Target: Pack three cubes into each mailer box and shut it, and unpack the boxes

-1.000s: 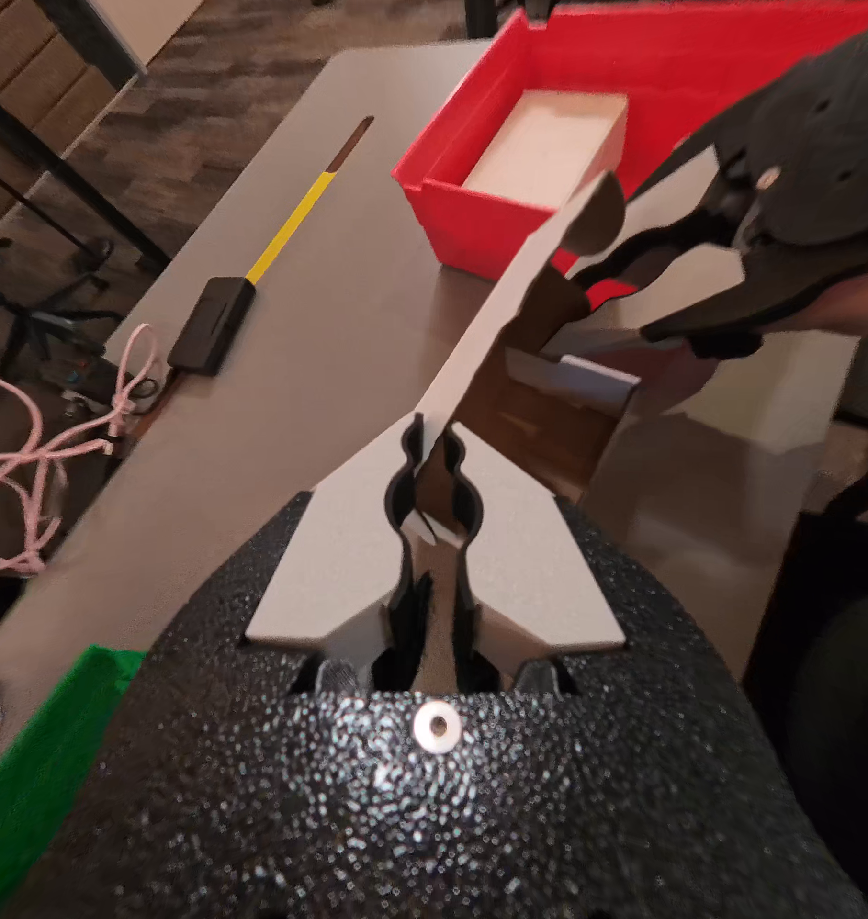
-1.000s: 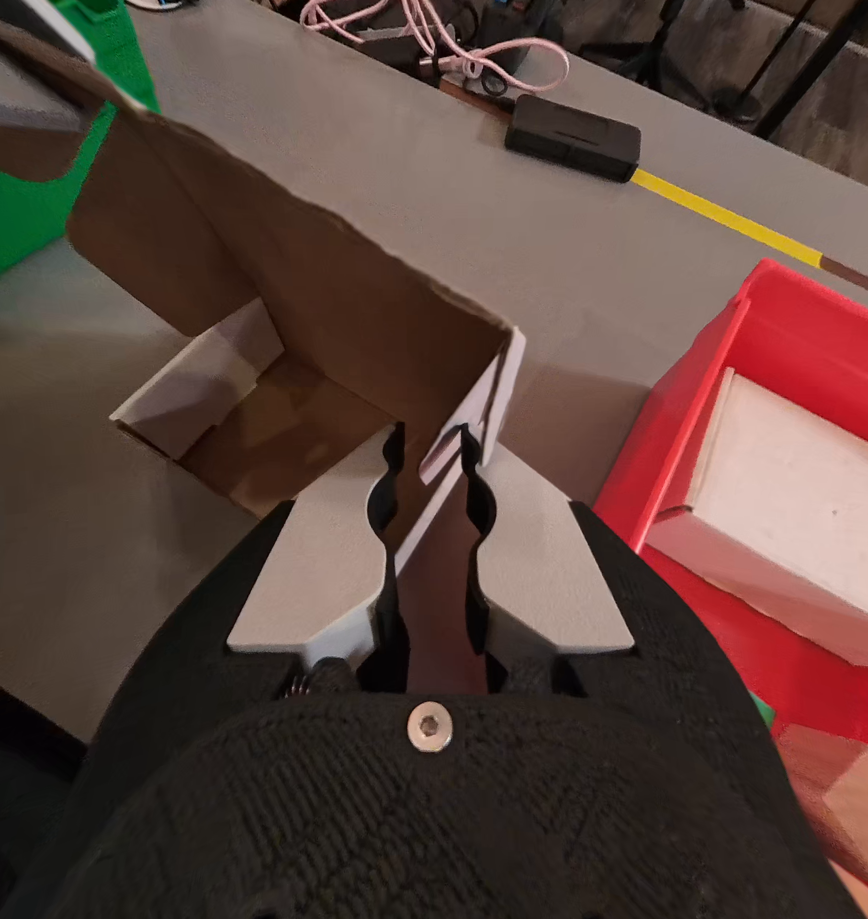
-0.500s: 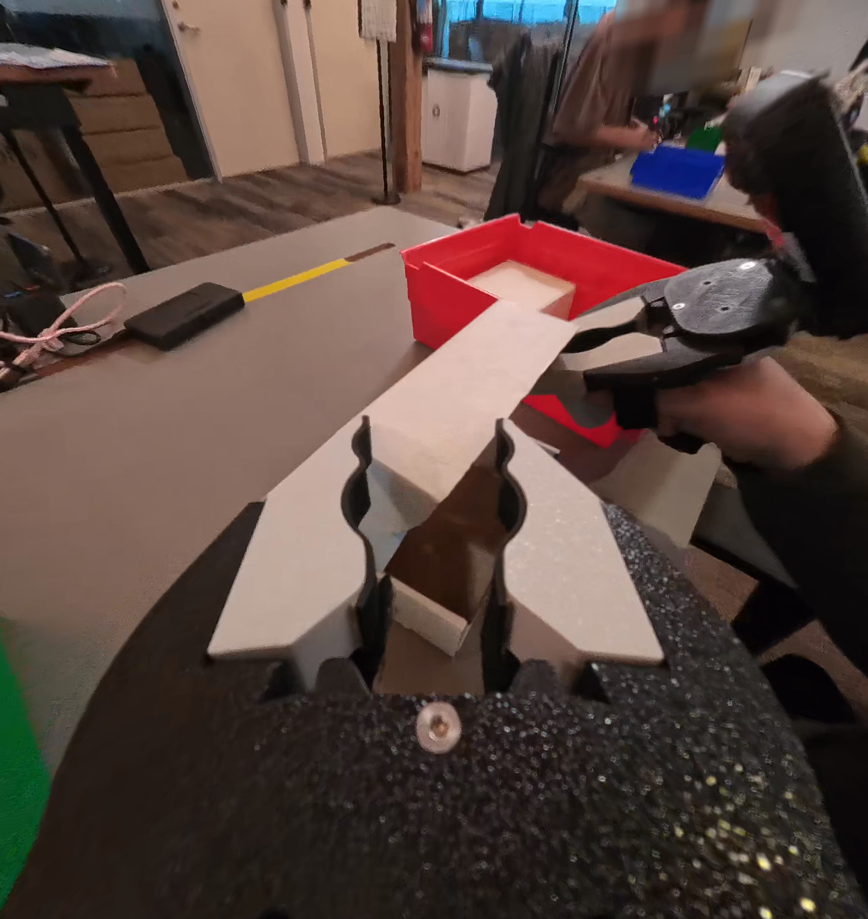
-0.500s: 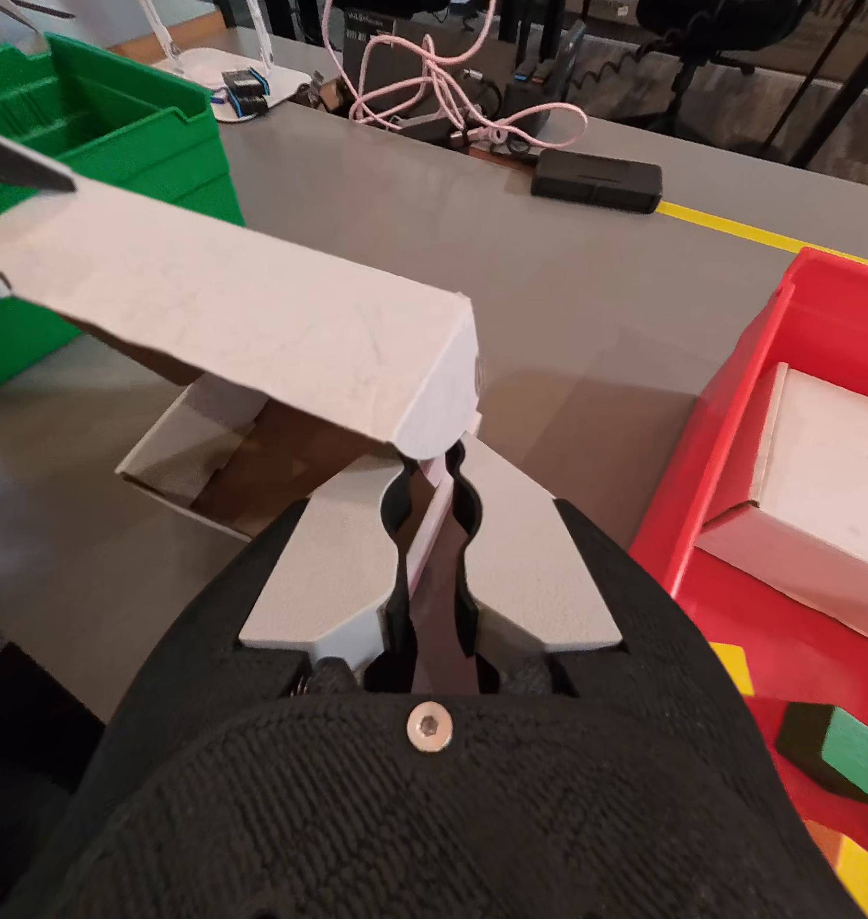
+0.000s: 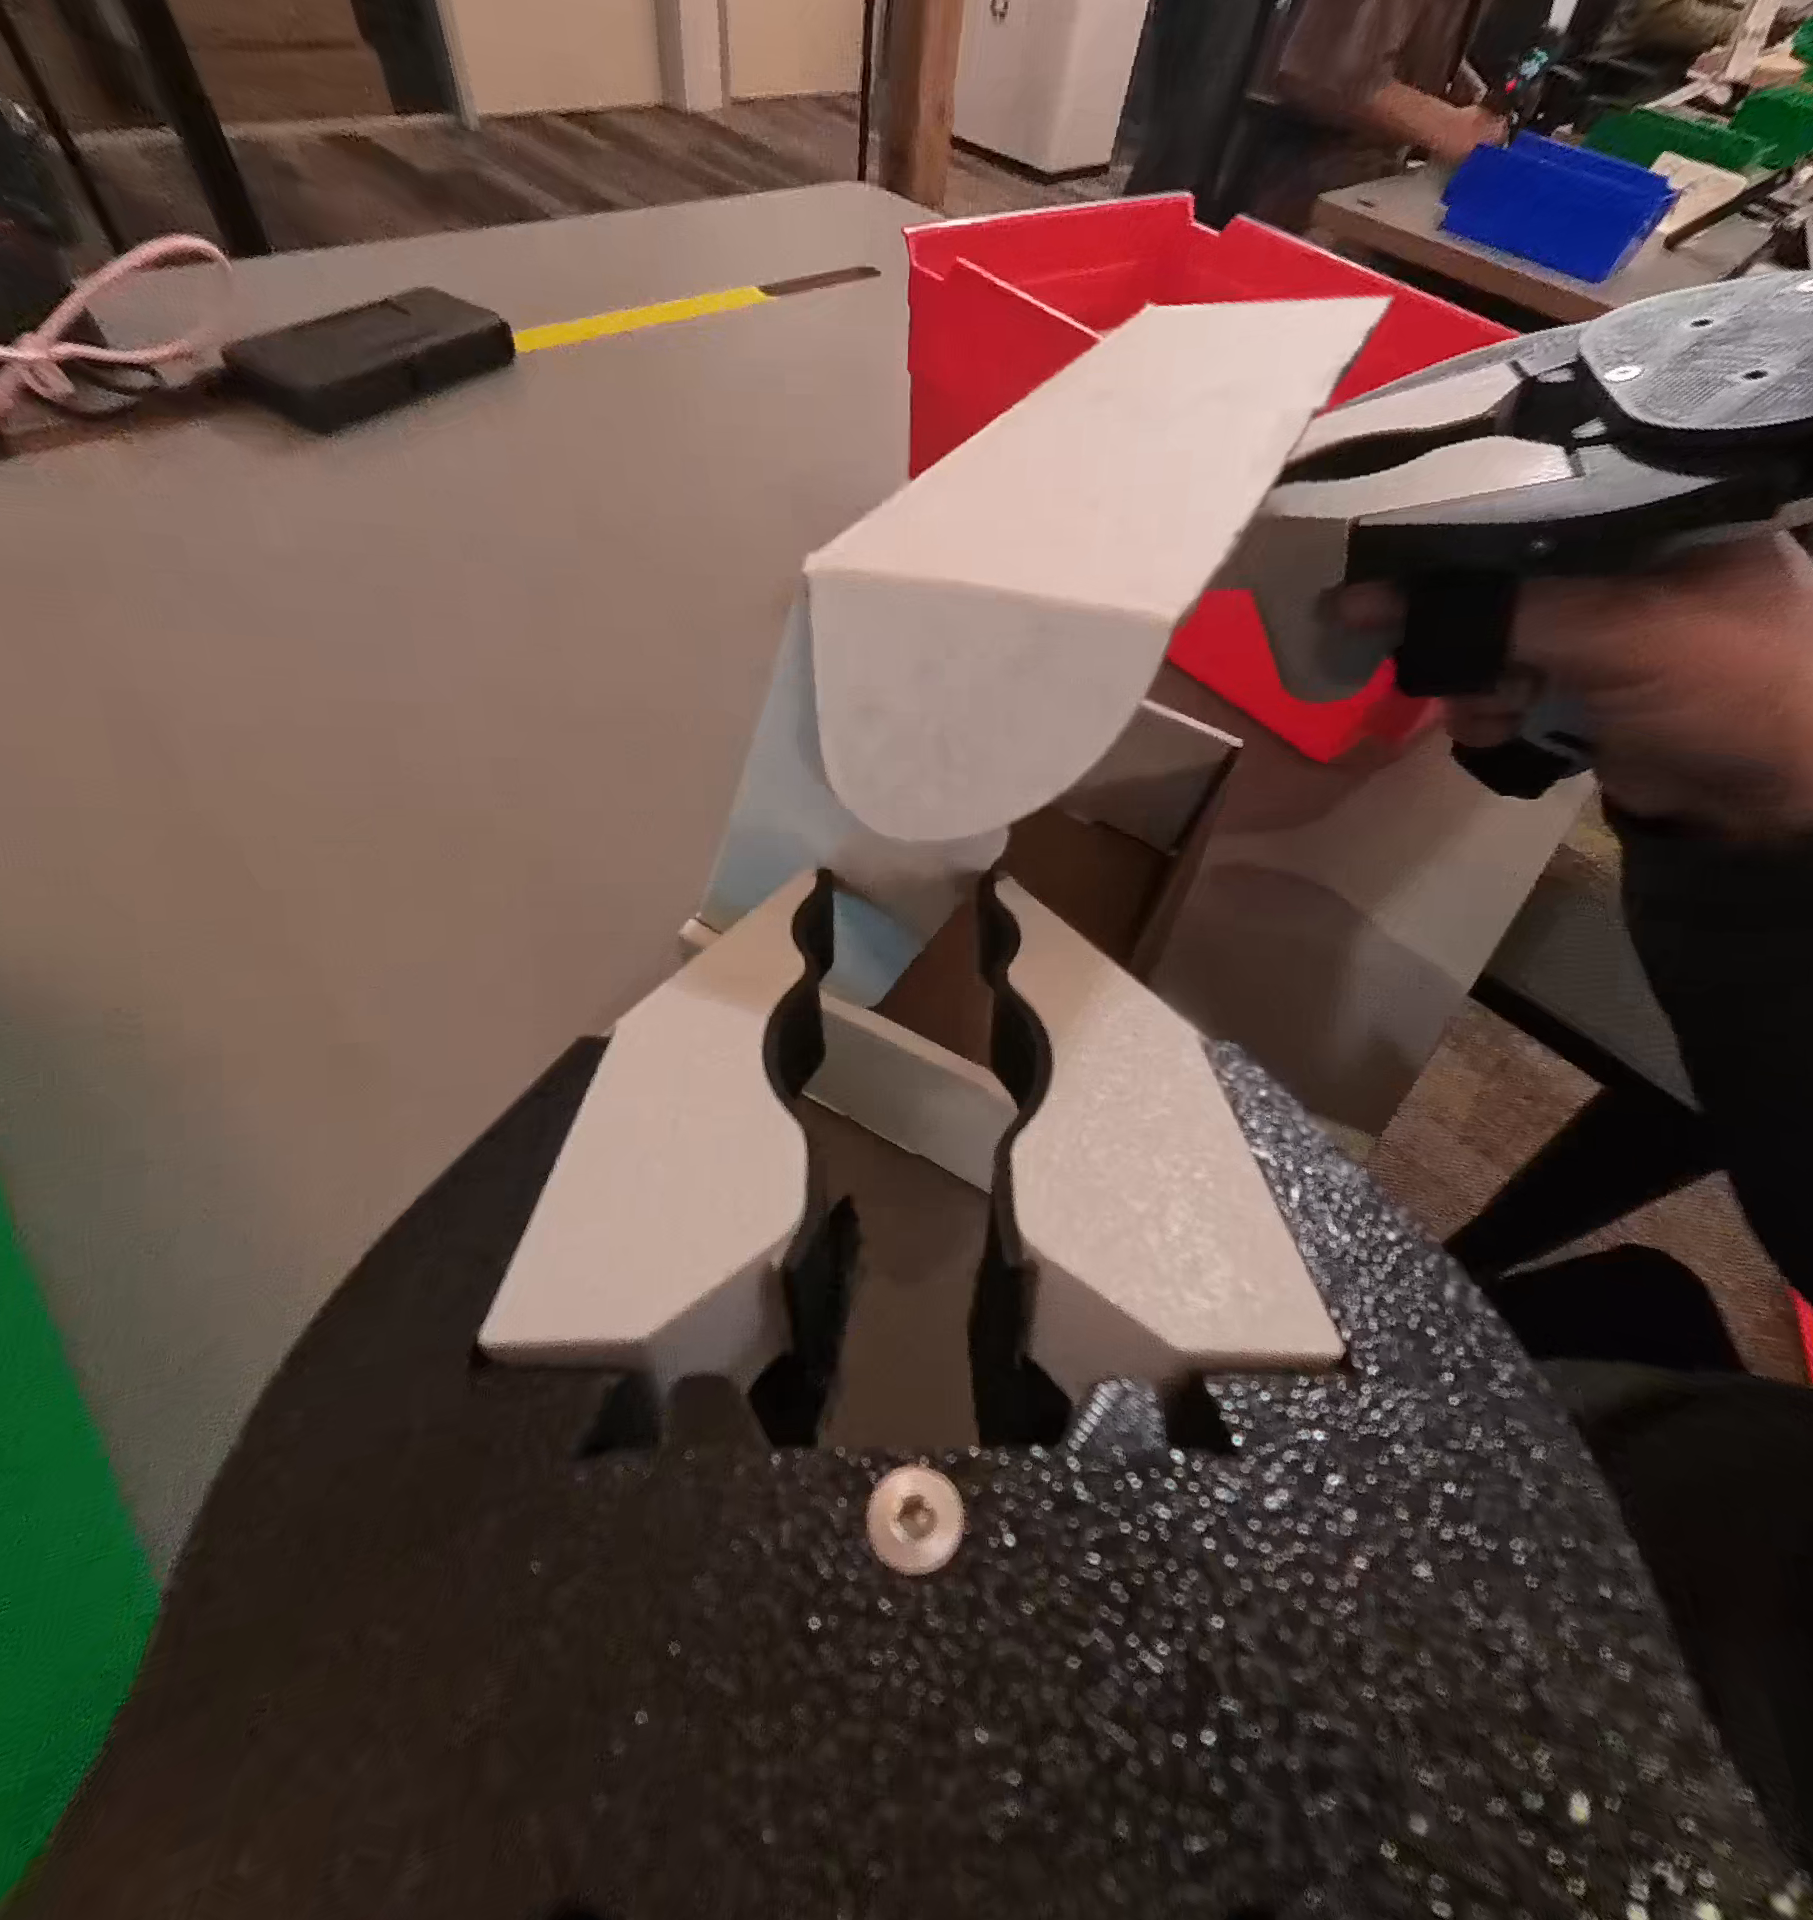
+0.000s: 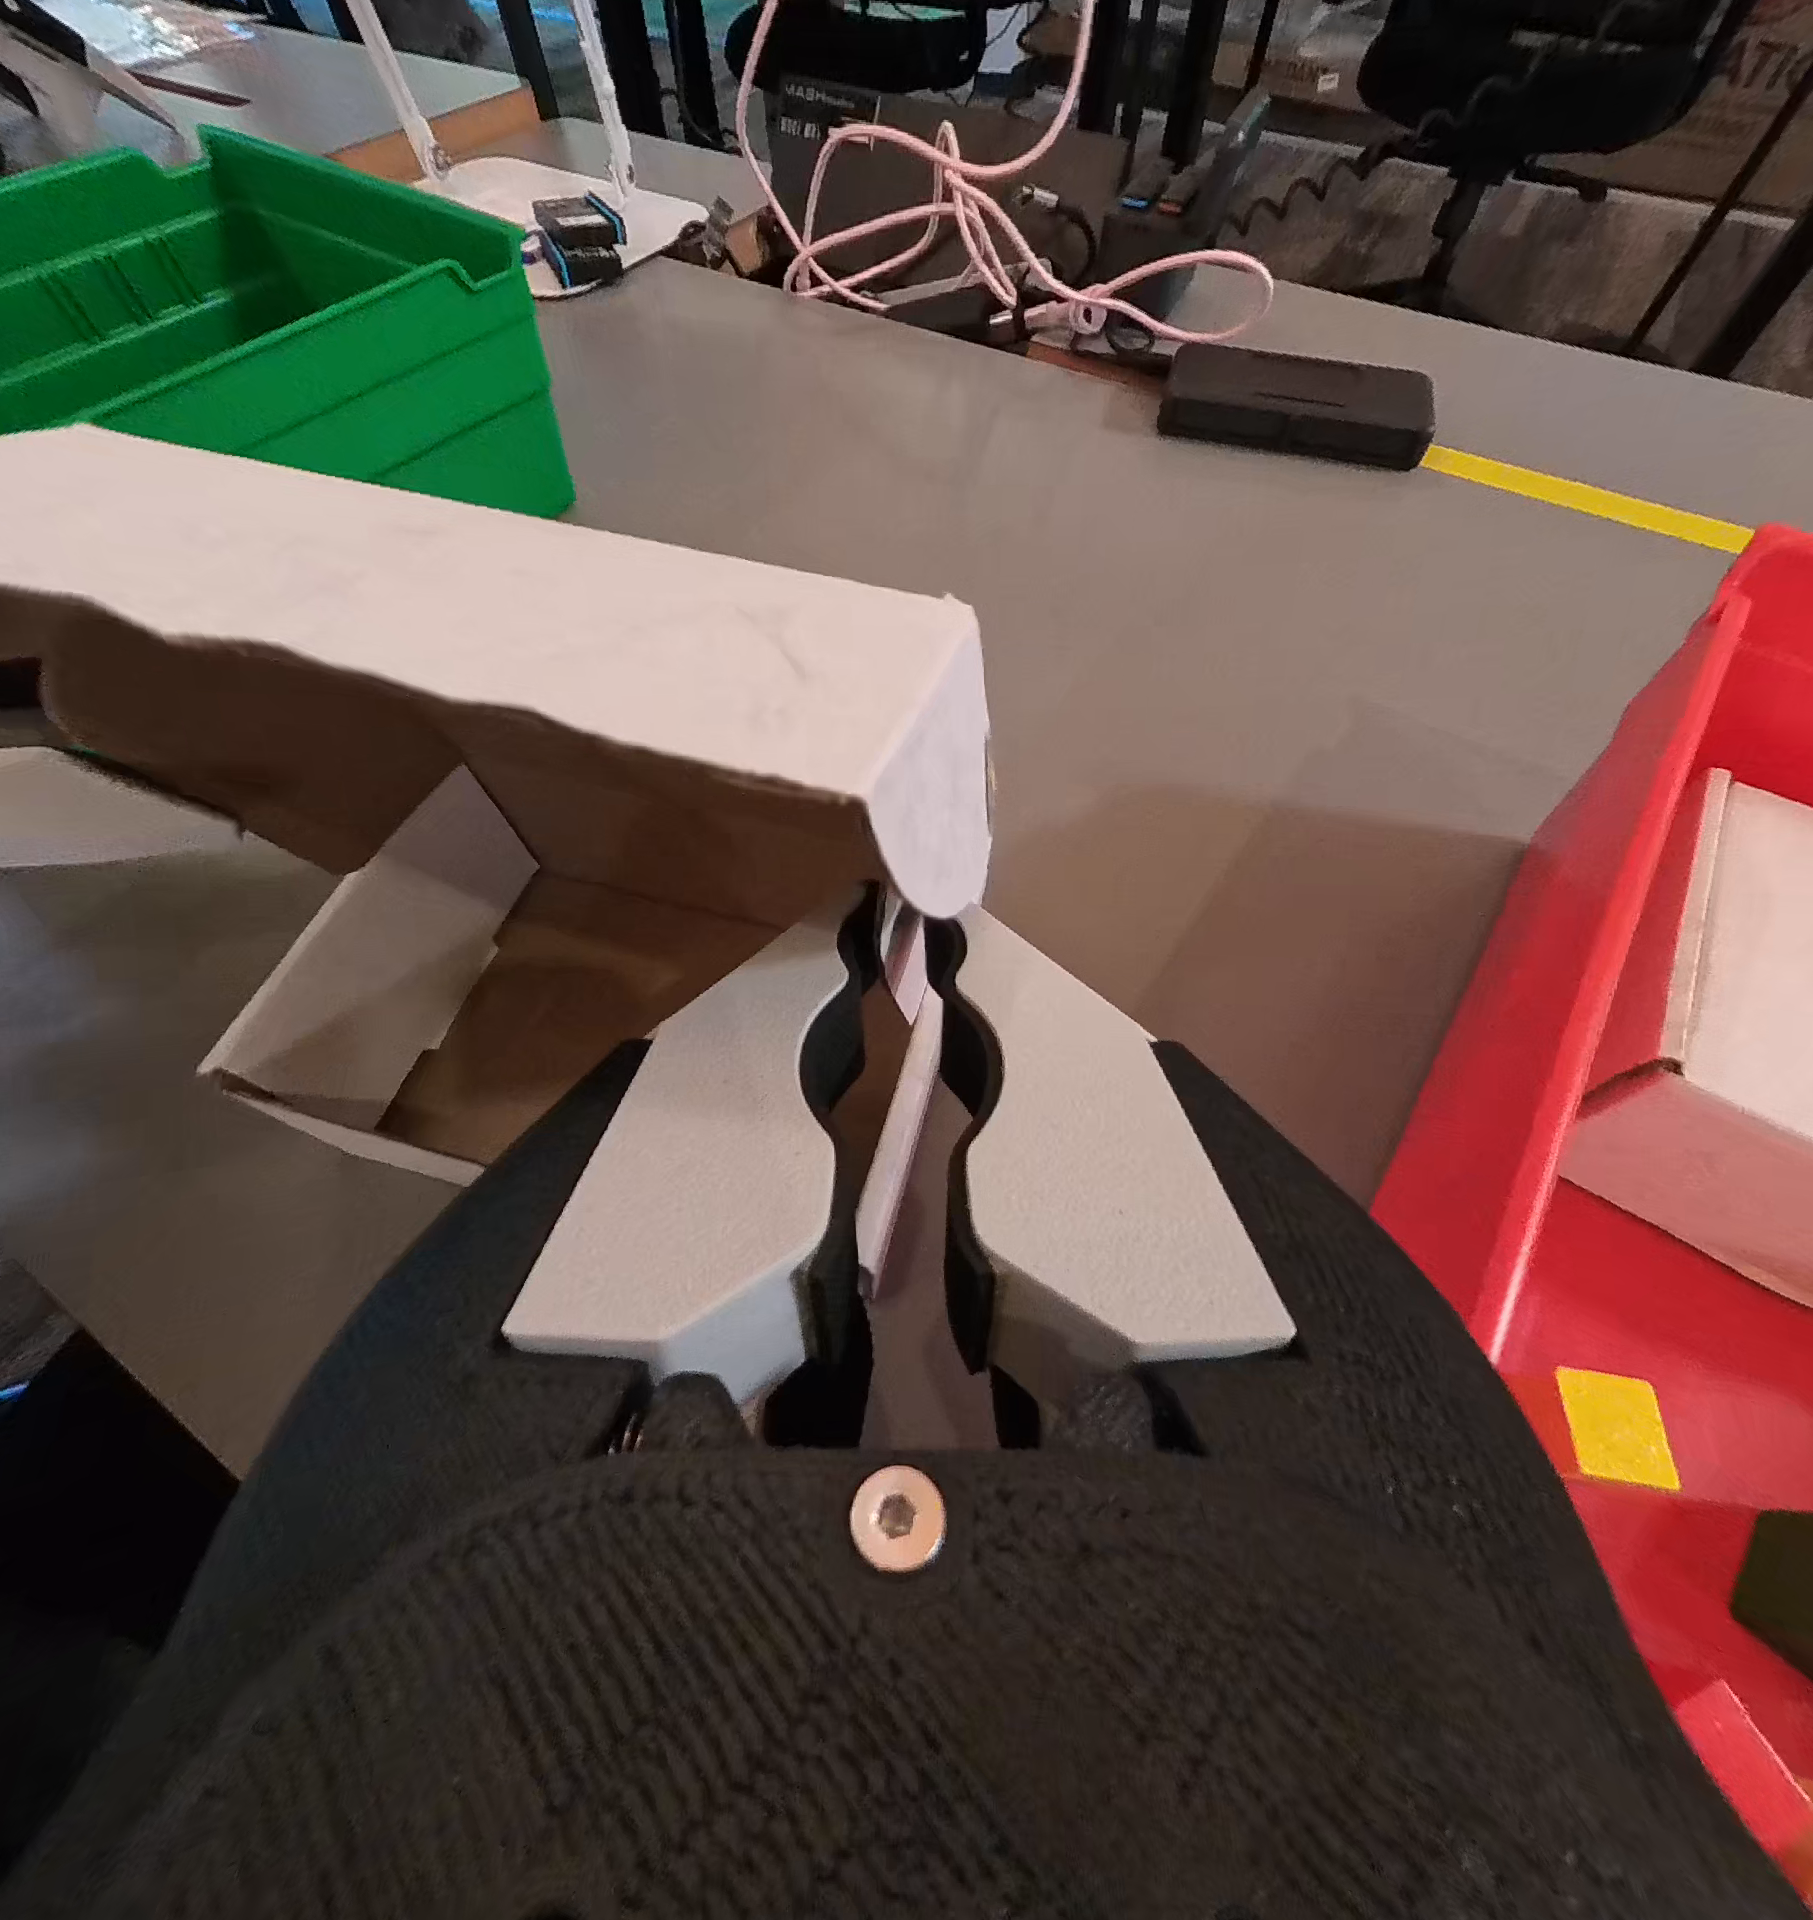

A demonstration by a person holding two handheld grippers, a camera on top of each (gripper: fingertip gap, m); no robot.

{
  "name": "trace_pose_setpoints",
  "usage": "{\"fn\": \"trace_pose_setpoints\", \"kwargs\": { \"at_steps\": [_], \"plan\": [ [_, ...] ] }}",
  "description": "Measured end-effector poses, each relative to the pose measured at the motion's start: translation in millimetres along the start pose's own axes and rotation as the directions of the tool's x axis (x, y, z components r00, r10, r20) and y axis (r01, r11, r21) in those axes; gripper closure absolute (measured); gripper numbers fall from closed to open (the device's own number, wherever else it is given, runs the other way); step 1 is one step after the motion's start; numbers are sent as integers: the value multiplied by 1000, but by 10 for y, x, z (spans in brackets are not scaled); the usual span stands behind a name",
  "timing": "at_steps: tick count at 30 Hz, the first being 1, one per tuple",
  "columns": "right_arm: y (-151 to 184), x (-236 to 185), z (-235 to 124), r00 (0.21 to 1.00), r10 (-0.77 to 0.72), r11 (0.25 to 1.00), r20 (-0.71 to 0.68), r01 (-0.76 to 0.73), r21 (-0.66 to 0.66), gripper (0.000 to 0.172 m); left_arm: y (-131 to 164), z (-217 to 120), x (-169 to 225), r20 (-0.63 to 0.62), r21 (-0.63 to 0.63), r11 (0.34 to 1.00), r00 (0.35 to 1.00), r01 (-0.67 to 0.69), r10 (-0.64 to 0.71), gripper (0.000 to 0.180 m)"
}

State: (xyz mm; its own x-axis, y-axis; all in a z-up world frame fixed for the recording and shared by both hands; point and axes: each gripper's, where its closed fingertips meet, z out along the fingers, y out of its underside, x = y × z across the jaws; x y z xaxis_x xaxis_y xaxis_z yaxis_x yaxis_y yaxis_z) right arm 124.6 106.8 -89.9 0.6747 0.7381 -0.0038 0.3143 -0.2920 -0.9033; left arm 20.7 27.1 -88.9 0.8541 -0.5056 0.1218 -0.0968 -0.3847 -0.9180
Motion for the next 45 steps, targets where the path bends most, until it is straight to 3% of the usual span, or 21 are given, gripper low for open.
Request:
{"fn": "trace_pose_setpoints", "kwargs": {
  "at_steps": [1, 6, 11, 15, 18, 20, 24, 28, 31, 34, 39, 45],
  "plan": [
    [1, -13, -5, 1000, 3, 1000, 8, -3, 4, 166, -5, 2, -14, 7, 7, 1000, 1000, -6, 6, 155],
    [24, -112, -9, 999, -7, 1000, 43, 8, -8, 160, 17, 56, -91, 40, -3, 1000, 999, -16, 17, 156],
    [253, -179, 3, 997, -20, 995, 75, 27, -95, 151, 275, 70, -84, -17, -136, 990, 999, 37, -40, 160],
    [471, -309, -190, 984, 16, 977, 177, 22, -211, 138, 363, -133, 81, -160, -214, 965, 969, 152, -188, 156],
    [575, -307, -526, 975, 21, 958, 220, 44, -285, 135, 437, -429, 97, -165, -281, 946, 963, 161, -213, 157],
    [458, -180, -711, 984, -12, 970, 177, 55, -237, 142, 250, -577, -9, -104, -186, 972, 980, 147, -168, 163],
    [-183, 8, -841, 996, -64, 995, 67, 58, 76, 154, -456, -696, -108, 9, 177, 984, 1000, 4, -6, 173],
    [-629, -35, -728, 988, -156, 948, -14, 153, 279, 155, -707, -512, -61, 63, 259, 958, 992, -123, 110, 180],
    [-689, -116, -506, 982, -190, 941, -4, 183, 286, 158, -629, -233, -56, 18, 194, 976, 995, -100, 98, 180],
    [-534, -173, -269, 983, -176, 967, 55, 162, 199, 158, -484, -55, -51, -30, 142, 989, 998, -51, 56, 180],
    [-180, -275, -158, 978, -145, 989, 148, 138, 59, 159, -242, 10, -33, -75, 76, 997, 997, -5, 11, 180],
    [196, -379, -58, 967, -85, 991, 242, 106, -77, 160, 142, 118, 0, -123, -104, 994, 992, 17, -30, 180]
  ]
}}
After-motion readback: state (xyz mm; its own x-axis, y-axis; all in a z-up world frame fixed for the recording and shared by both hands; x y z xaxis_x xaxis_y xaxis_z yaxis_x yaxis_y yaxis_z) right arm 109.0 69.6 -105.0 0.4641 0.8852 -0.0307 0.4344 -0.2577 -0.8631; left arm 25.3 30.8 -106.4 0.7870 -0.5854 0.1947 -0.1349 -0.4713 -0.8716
